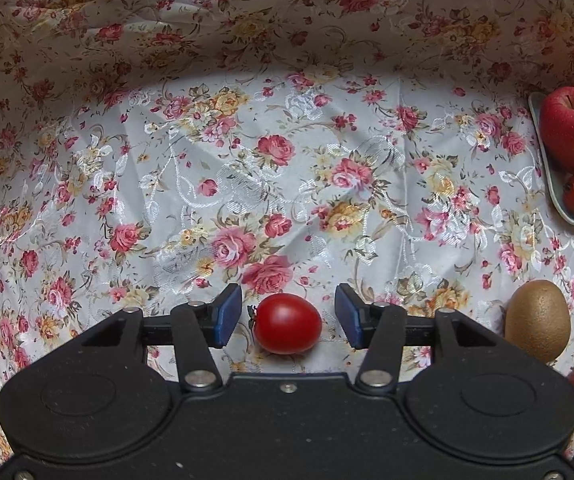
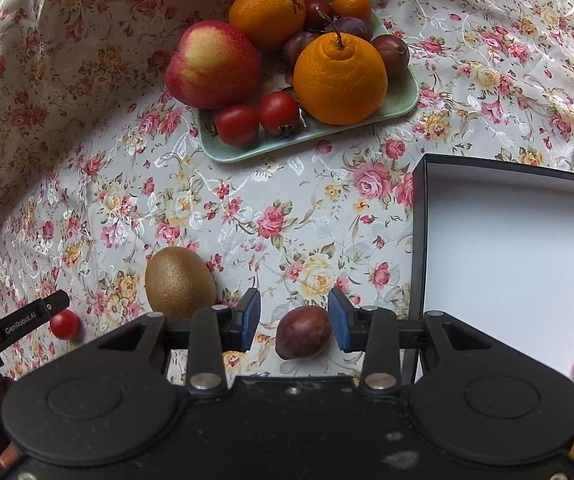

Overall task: Organize fruits
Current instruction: 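Lift the tomato in the left tool while the right tool lifts the plum, then carry the tomato in the left tool while the right tool carries the plum over the box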

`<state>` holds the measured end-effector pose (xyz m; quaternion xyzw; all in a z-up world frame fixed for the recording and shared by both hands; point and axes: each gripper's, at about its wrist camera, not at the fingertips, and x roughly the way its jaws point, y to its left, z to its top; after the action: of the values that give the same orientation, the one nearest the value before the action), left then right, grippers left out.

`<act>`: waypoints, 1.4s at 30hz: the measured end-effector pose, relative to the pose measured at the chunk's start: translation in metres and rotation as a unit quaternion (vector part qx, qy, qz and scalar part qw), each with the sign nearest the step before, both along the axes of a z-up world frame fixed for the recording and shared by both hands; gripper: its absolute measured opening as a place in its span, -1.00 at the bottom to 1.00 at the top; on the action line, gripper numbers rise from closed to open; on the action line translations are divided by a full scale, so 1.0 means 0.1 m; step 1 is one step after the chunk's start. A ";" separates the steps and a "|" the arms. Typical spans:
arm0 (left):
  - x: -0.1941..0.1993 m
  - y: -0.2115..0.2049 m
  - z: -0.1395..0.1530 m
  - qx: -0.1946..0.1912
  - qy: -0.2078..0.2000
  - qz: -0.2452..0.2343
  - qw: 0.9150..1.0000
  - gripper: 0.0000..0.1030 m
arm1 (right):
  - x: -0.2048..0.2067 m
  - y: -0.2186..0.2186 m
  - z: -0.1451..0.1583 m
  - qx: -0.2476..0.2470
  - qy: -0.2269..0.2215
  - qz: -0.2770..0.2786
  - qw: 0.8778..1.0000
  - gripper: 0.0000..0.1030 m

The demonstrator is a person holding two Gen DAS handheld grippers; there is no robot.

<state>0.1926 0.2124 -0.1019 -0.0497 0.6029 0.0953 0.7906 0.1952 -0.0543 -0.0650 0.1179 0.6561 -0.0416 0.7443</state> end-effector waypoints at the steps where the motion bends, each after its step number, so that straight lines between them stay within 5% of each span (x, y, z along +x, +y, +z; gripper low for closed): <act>1: 0.00 -0.02 -0.03 0.003 0.004 -0.003 1.000 0.13 | 0.00 -0.01 -0.01 -0.002 0.005 -0.001 1.000 -0.21; 16: 0.01 0.02 -0.10 -0.001 0.002 -0.003 1.000 0.14 | 0.00 0.05 -0.32 -0.005 0.061 -0.005 0.998 -0.20; 20: 0.00 0.03 -0.07 -0.016 -0.005 -0.004 1.000 -0.12 | 0.00 0.12 -0.40 -0.016 0.066 0.004 0.998 -0.22; 24: -0.01 0.05 -0.05 -0.021 -0.009 0.000 1.000 -0.13 | -0.03 0.20 -0.40 -0.022 0.061 0.024 0.998 -0.24; 32: -0.04 -0.11 0.31 -0.005 -0.037 0.004 0.999 -0.13 | -0.05 0.29 -0.18 -0.004 0.035 0.038 0.999 -0.25; 42: -0.12 -0.79 0.82 0.005 -0.093 -0.052 0.994 -0.13 | -0.07 -0.02 0.34 0.010 -0.034 0.007 0.999 -0.25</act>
<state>0.1809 0.1332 -0.0202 -0.0228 0.5278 0.0519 0.8474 0.1877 -0.0566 -0.0313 0.1215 0.6315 -0.0256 0.7654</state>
